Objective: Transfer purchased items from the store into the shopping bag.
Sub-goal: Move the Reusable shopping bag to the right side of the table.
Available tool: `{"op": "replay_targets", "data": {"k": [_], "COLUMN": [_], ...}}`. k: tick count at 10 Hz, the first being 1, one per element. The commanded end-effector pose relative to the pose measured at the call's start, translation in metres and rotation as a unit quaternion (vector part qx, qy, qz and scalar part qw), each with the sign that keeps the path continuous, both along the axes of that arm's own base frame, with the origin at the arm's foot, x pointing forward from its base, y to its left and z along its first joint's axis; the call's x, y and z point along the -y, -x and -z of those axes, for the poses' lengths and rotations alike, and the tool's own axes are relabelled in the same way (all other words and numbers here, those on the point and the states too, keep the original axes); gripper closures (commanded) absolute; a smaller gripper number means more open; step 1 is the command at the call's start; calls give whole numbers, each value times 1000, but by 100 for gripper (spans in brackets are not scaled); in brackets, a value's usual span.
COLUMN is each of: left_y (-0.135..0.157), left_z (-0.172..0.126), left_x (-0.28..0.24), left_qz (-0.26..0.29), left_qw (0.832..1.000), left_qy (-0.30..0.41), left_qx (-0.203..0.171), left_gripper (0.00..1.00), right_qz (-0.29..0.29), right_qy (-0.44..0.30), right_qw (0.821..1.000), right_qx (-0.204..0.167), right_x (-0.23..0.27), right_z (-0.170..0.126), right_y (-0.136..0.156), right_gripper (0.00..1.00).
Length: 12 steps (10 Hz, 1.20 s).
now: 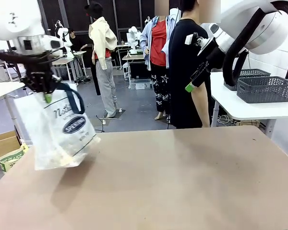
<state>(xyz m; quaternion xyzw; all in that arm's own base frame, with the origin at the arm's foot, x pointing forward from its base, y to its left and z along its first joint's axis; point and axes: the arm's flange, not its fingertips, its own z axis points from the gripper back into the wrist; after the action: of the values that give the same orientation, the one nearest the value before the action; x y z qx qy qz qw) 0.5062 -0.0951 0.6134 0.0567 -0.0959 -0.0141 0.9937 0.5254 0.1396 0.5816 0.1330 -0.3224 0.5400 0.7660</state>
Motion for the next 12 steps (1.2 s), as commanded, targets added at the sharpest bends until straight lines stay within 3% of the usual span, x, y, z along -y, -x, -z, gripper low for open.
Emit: {"op": "replay_targets", "data": {"k": [1,4,9,10,12], "left_y": [19,47,54,52,52], "left_z": [14,41,100,84,84], "left_x": [-30,-61,-72,-76,-76], "left_qz": [-17,-33,-44,-27,-27], "left_qw": [999,993,995,996,996], "left_qy": [-33,-90,-52,-68,-68], "left_qx": [34,67,78,55,55], "left_gripper": [100,100,100,100,100], "right_qz": [7,7,7,7,7], "right_qy": [9,9,9,9,9], "right_qw": [1000,1000,1000,1000,1000], "right_qx": [-8,-8,-8,-8,-8], "right_x": [-1,-1,-1,-1,-1], "right_z": [-2,-2,-2,-2,-2], "right_y": [0,0,0,0,0], "right_gripper": [0,0,0,0,0]}}
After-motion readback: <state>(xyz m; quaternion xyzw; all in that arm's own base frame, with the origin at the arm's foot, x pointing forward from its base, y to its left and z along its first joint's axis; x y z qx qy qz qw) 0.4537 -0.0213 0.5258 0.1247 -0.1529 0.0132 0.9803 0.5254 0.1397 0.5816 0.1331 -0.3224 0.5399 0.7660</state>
